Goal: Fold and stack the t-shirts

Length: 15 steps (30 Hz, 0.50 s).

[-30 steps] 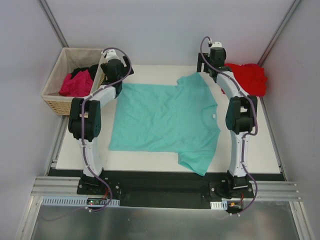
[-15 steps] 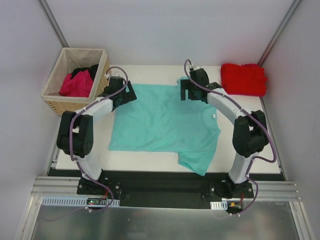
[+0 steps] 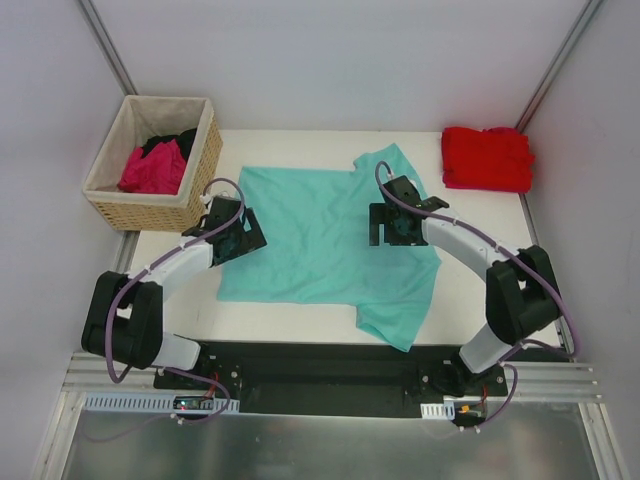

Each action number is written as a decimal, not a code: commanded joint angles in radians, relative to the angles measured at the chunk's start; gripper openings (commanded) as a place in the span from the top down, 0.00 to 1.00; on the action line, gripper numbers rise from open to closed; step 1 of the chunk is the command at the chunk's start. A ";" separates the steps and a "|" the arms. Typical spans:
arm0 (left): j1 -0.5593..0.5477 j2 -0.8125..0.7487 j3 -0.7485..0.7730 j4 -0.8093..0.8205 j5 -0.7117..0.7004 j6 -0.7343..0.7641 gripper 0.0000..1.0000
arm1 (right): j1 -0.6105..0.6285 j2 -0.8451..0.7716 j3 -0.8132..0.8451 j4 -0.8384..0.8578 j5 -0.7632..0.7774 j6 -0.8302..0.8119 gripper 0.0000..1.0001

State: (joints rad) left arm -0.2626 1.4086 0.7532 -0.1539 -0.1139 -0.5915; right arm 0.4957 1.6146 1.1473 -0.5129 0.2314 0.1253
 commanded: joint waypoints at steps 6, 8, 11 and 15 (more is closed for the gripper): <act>-0.010 0.022 0.044 -0.026 -0.027 -0.016 0.01 | 0.021 0.047 -0.006 -0.003 0.016 0.060 0.03; -0.018 0.041 0.066 -0.026 -0.032 -0.018 0.01 | 0.021 0.071 -0.001 0.007 0.002 0.062 0.04; -0.035 0.085 0.087 -0.026 -0.032 -0.014 0.01 | 0.020 0.094 -0.003 0.014 -0.009 0.063 0.03; -0.038 0.150 0.103 -0.026 -0.043 -0.013 0.01 | 0.012 0.142 -0.001 0.024 -0.012 0.063 0.03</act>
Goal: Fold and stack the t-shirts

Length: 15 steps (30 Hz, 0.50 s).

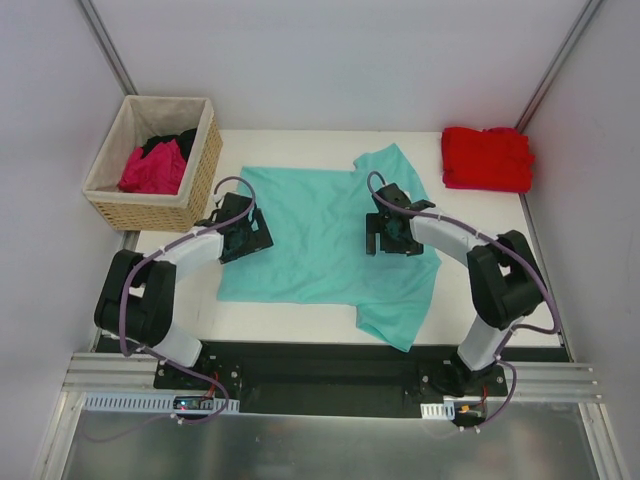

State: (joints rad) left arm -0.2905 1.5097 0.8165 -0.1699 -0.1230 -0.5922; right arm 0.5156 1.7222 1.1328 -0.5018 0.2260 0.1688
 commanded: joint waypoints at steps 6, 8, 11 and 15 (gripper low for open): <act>-0.010 0.122 0.107 -0.020 -0.040 0.003 0.01 | -0.034 0.097 0.045 0.032 -0.060 0.024 0.03; -0.010 0.142 0.136 -0.031 -0.037 0.006 0.01 | -0.046 0.119 0.050 0.039 -0.073 0.029 0.03; -0.007 0.179 0.174 -0.051 -0.033 0.011 0.01 | -0.063 0.157 0.073 0.040 -0.105 0.031 0.03; 0.005 0.239 0.223 -0.072 -0.018 0.017 0.01 | -0.078 0.197 0.128 0.029 -0.129 0.026 0.03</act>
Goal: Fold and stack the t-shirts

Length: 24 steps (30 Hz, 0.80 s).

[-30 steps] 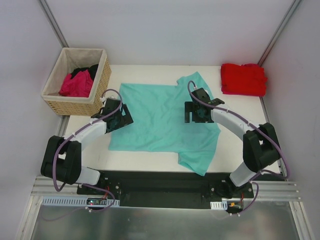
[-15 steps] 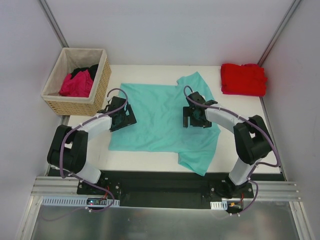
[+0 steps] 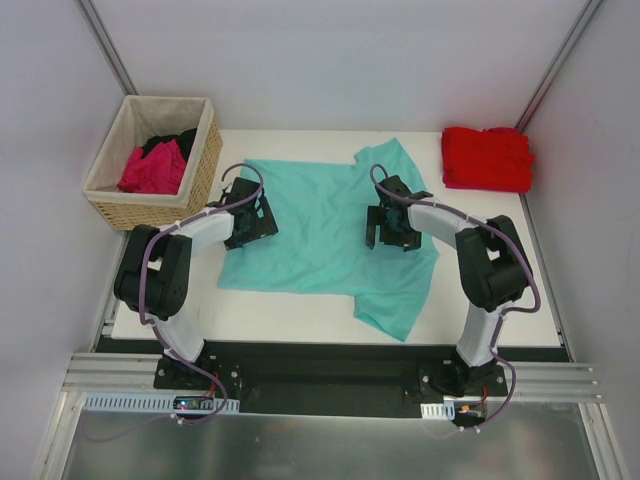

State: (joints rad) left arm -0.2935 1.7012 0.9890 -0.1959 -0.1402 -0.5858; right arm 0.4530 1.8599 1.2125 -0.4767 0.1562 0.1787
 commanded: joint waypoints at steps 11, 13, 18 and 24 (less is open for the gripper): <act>0.063 0.143 0.192 -0.082 0.021 0.023 0.01 | -0.059 0.168 0.237 -0.066 -0.084 -0.004 0.03; 0.071 0.155 0.230 -0.088 0.024 0.024 0.01 | -0.076 0.186 0.258 -0.079 -0.086 -0.007 0.03; 0.099 0.212 0.324 -0.112 0.025 0.043 0.01 | -0.123 0.226 0.332 -0.103 -0.098 -0.016 0.03; 0.100 0.210 0.393 -0.125 0.056 0.053 0.01 | -0.145 0.193 0.361 -0.108 -0.058 -0.039 0.04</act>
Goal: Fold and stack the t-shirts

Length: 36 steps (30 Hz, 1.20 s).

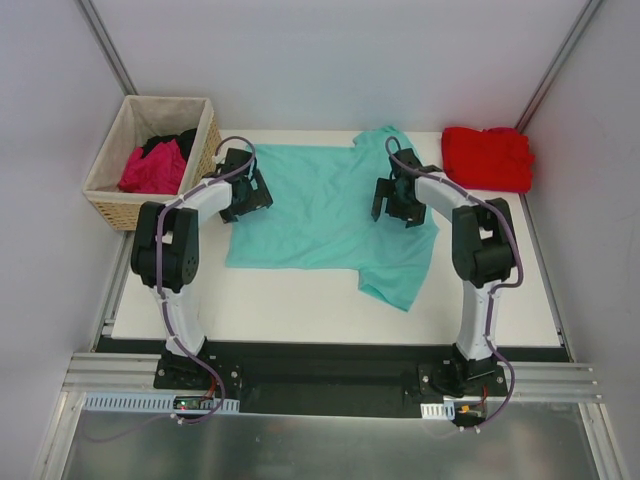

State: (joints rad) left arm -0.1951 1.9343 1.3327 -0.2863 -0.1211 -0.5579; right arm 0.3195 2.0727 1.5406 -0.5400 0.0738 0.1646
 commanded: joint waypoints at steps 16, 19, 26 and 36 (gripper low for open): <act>-0.015 -0.677 -0.425 -0.056 0.161 0.004 0.01 | 0.203 -0.760 -0.333 -0.078 0.155 0.010 0.03; -0.017 -0.766 -0.560 -0.053 0.147 -0.014 0.01 | 0.242 -0.877 -0.445 -0.094 0.204 0.032 0.03; -0.013 -0.859 -0.725 0.001 0.149 -0.071 0.01 | 0.276 -1.149 -0.562 -0.152 0.233 0.059 0.03; -0.007 -0.767 -0.780 0.124 0.075 -0.149 0.03 | 0.279 -1.238 -0.562 -0.206 0.245 0.027 0.03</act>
State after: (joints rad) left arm -0.2031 1.1275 0.5781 -0.2417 0.0010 -0.6540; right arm 0.5934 0.8539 0.9703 -0.7223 0.3016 0.1993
